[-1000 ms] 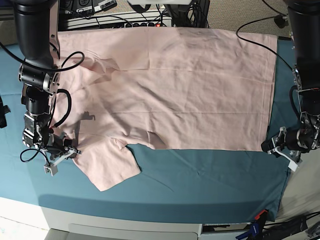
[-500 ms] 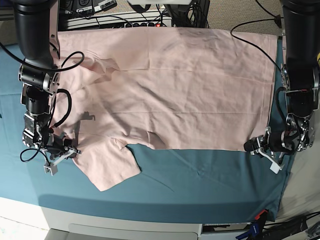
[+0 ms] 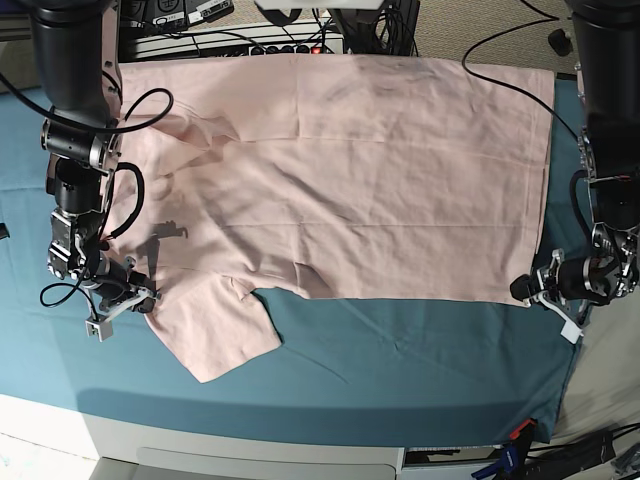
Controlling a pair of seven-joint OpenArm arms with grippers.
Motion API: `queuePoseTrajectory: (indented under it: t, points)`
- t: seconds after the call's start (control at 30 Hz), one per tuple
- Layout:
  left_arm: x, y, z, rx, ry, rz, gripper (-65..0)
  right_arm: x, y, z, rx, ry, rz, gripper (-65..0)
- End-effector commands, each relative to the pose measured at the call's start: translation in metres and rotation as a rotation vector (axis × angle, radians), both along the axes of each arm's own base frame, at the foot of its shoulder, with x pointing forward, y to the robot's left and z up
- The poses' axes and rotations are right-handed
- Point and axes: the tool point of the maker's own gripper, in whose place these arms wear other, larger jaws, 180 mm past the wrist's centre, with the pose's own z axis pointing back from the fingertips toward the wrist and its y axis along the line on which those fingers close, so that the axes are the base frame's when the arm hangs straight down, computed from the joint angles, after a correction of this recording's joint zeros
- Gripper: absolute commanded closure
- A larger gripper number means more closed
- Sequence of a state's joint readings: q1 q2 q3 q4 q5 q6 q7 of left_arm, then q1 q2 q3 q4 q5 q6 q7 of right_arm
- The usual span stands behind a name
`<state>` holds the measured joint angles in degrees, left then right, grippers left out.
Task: Fold the T-shirt properly
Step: 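Pull the hem corners toward the folded edge with both grippers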
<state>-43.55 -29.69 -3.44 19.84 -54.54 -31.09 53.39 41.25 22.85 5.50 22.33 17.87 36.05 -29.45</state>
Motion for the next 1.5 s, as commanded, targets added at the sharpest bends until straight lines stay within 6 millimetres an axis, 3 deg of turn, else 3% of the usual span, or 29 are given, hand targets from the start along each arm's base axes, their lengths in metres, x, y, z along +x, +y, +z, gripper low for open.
queuePoseTrajectory:
  t: [0.0, 0.2, 0.27, 0.37, 0.53, 0.63, 0.77, 1.0, 1.27, 1.47]
  points:
    - [0.016, 0.006, 0.025, -0.021, -0.068, 0.011, 0.0, 0.009, -0.006, 0.018, -0.030, -0.030, 0.021, 0.0]
    - [0.004, -0.016, 0.063, -0.248, -0.147, -0.108, 0.0, 0.017, -0.008, 0.068, -0.046, -0.105, 0.092, 0.0]
    - [-0.001, -0.013, 0.077, -0.315, -0.162, -0.127, 0.0, 0.011, -0.004, 0.083, -0.005, -0.132, 0.107, 0.0]
    - [-0.021, 0.000, 0.075, -0.291, -0.097, -0.179, 0.0, -0.008, 0.008, 0.097, 0.020, -0.153, 0.165, 0.0]
    - [-0.032, 0.030, 0.074, -0.248, -0.082, -0.138, 0.0, -0.054, 0.037, 0.099, -0.014, -0.140, 0.304, 0.0]
    - [-0.046, 0.040, 0.061, -0.235, -0.046, -0.120, 0.0, -0.083, 0.055, 0.091, -0.038, -0.122, 0.376, 0.0]
    - [-0.069, 0.045, 0.037, -0.230, 0.020, -0.107, 0.0, -0.115, 0.063, 0.074, -0.079, -0.085, 0.417, 0.0]
    - [-0.103, 0.040, 0.008, -0.205, 0.084, -0.142, 0.0, -0.141, 0.035, 0.059, -0.098, -0.039, 0.337, 0.0]
    - [-0.100, 0.038, 0.024, -0.175, -0.017, -0.177, 0.0, -0.158, -0.022, 0.077, -0.135, -0.047, 0.221, 0.0]
    - [-0.105, 0.032, 0.030, -0.138, -0.055, -0.229, 0.0, -0.165, -0.032, 0.079, -0.143, -0.036, 0.205, 0.0]
